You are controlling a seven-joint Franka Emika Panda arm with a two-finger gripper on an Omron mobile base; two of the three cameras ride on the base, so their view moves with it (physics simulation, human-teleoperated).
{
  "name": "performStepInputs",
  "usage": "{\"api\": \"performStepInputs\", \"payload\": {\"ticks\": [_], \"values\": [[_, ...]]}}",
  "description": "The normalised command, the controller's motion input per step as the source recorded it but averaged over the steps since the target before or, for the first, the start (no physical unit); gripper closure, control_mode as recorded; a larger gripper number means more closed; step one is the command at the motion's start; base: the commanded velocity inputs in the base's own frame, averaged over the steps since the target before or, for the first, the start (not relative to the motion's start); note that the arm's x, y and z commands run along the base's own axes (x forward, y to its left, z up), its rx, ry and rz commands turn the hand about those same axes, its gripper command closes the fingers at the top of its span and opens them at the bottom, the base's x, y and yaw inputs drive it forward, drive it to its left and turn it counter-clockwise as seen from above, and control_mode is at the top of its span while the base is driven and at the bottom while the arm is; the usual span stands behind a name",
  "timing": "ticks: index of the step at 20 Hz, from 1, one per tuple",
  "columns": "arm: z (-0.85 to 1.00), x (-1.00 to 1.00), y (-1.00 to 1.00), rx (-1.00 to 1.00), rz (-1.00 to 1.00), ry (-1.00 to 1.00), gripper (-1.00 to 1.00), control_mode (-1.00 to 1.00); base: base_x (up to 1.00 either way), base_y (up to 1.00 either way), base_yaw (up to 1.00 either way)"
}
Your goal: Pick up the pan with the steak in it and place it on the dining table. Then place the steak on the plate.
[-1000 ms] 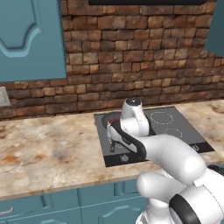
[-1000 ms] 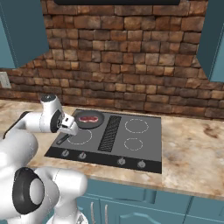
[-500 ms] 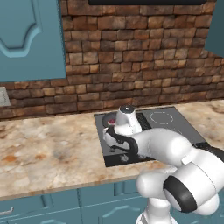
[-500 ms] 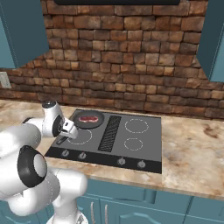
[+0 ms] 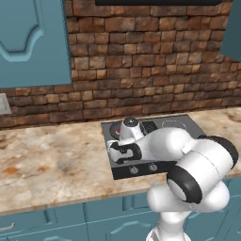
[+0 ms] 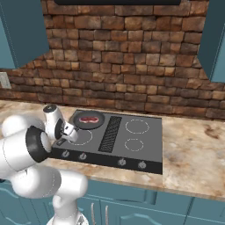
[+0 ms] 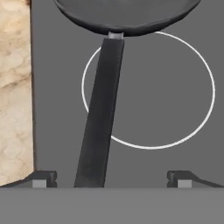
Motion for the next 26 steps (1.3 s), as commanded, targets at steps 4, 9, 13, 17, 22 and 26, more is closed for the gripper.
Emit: {"api": "performStepInputs", "payload": {"ticks": [4,9,13,17,22,26], "values": [[-0.28,0.19,0.10,0.01,-0.04,0.00,-1.00,-1.00,0.00,0.00,0.00],[-0.28,0.17,0.06,0.01,-0.04,0.00,-1.00,-1.00,0.00,0.00,0.00],[-0.24,0.19,0.10,0.01,-0.04,-0.01,-1.00,-1.00,0.00,0.00,0.00],[-0.11,0.12,0.09,0.00,-0.02,0.00,1.00,-1.00,0.00,0.00,0.00],[0.00,0.00,0.00,0.00,0.00,0.00,1.00,-1.00,0.00,0.00,0.00],[0.11,0.00,0.00,0.00,-0.01,-0.01,1.00,-1.00,0.00,0.00,0.00]]}}
